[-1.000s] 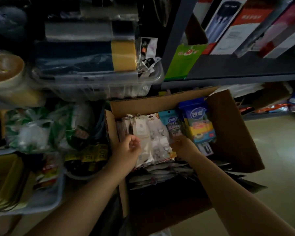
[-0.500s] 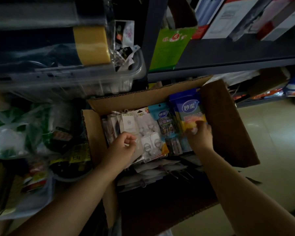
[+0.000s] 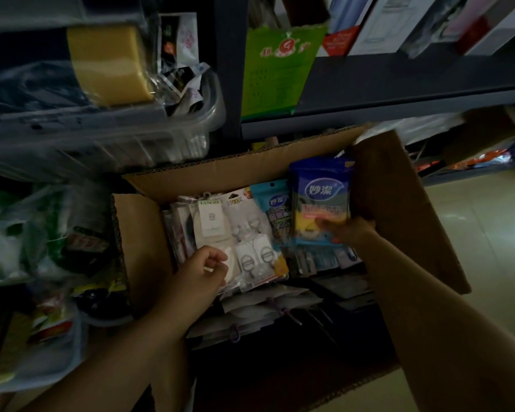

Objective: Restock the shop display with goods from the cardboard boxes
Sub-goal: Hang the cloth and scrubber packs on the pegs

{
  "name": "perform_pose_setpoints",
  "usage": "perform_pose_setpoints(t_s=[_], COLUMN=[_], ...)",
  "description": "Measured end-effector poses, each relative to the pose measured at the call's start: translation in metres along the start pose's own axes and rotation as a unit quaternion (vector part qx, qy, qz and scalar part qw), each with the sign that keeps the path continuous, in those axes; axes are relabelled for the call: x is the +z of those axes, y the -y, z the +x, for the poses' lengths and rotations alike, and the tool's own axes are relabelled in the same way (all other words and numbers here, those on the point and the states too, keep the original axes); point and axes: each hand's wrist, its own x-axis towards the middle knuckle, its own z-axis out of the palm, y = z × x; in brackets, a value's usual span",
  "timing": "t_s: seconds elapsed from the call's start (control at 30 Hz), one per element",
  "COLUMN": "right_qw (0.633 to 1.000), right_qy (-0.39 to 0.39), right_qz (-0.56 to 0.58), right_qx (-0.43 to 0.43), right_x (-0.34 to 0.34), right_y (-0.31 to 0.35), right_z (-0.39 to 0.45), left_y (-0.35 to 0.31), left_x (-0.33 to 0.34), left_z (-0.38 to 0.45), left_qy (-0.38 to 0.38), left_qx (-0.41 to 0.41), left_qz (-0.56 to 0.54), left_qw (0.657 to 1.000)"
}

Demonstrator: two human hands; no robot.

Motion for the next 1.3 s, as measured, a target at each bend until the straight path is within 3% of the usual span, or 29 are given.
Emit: perform_pose_setpoints(t_s=[0.23, 0.37, 0.57, 0.7, 0.87, 1.13, 1.3], right_qw=[0.984, 0.966, 0.879, 0.829, 0.848, 0.796, 0.781], right_qy=[0.000, 0.088, 0.248, 0.301, 0.238, 0.130, 0.142], right_qz=[0.164, 0.207, 0.345, 0.411, 0.363, 0.437, 0.443], right_qx=[-0.065, -0.132, -0.216, -0.230, -0.305, -0.398, -0.416], right_x=[-0.008, -0.025, -0.023, -0.014, -0.012, -0.014, 0.013], right_y=[0.009, 0.011, 0.021, 0.036, 0.071, 0.148, 0.190], right_z=[-0.047, -0.097, -0.187, -0.227, -0.278, -0.372, -0.437], left_y=[-0.011, -0.030, -0.067, -0.080, -0.083, -0.084, -0.079], left_x=[0.008, 0.008, 0.005, -0.017, -0.073, -0.179, -0.242], left_z=[-0.003, -0.006, -0.021, -0.040, -0.068, -0.119, -0.149], left_qy=[0.012, 0.019, 0.098, 0.144, 0.113, 0.049, -0.013], left_qx=[-0.018, -0.013, -0.024, 0.015, 0.103, 0.182, 0.204], left_qz=[-0.007, -0.032, -0.179, -0.271, -0.283, -0.324, -0.333], left_qw=[1.000, 0.999, 0.979, 0.951, 0.947, 0.927, 0.921])
